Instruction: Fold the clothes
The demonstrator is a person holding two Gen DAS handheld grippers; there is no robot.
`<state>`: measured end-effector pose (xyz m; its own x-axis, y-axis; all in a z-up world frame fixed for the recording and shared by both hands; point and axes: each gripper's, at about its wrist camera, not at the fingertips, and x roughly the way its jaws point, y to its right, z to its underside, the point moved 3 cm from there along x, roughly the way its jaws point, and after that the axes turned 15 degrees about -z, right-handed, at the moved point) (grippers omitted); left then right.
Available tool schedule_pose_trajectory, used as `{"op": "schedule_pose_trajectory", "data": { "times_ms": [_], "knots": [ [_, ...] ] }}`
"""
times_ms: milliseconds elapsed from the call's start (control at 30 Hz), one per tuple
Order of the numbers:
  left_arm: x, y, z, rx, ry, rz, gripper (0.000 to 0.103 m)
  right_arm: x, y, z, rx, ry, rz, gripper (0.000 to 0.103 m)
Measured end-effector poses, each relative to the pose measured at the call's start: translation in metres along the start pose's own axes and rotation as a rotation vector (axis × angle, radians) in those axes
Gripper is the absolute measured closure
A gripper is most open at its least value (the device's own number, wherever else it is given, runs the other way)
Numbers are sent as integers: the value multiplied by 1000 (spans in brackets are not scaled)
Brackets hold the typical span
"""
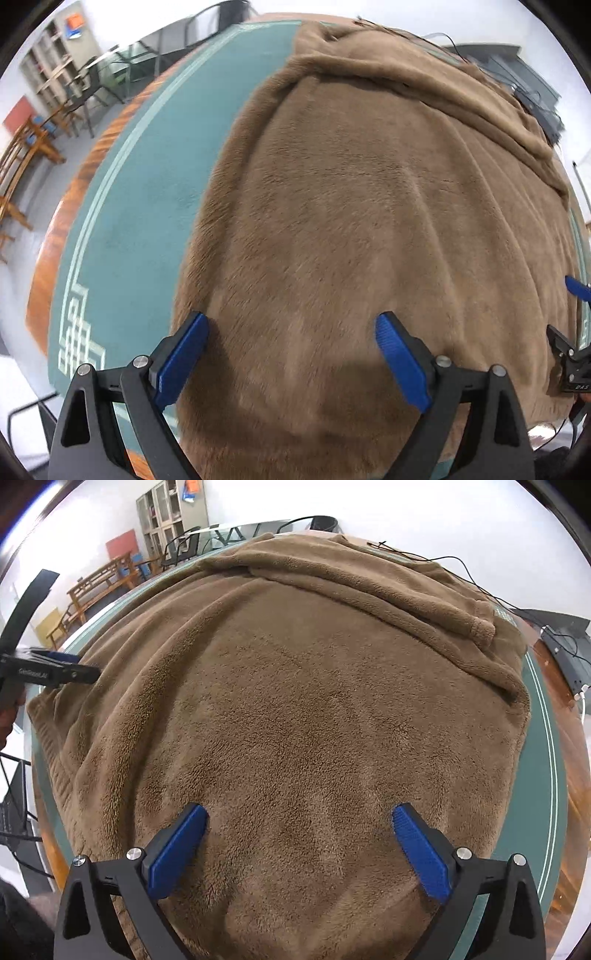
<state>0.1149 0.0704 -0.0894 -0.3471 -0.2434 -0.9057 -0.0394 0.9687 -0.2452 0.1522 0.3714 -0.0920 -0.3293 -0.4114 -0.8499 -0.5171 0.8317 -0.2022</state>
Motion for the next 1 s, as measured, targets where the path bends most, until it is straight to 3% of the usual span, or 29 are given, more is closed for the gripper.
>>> {"op": "schedule_pose_trajectory", "data": {
  "times_ms": [167,267,400,533,600,700,767,1000],
  "knots": [
    [-46,-47,42,-192,92,-6,9,2,1,-1,-3,-3,-2,1],
    [-51,-68,67,-236,134,-77,9,4,1,-2,9,-9,9,1],
    [-45,-85,94,-199,144,-104,9,2,2,2,5,9,5,1],
    [-25,-74,92,-144,152,-151,11,-1,3,7,4,49,3,1],
    [-19,-65,86,-125,164,-158,22,-11,3,10,13,82,-16,1],
    [-12,-63,79,-122,154,-102,34,-28,-1,19,17,119,-23,1],
    [-15,-59,77,-83,161,-63,49,-42,-3,30,21,136,-24,1],
    [-20,-53,86,59,183,-46,51,-89,5,89,21,79,-69,6]
  ]
}}
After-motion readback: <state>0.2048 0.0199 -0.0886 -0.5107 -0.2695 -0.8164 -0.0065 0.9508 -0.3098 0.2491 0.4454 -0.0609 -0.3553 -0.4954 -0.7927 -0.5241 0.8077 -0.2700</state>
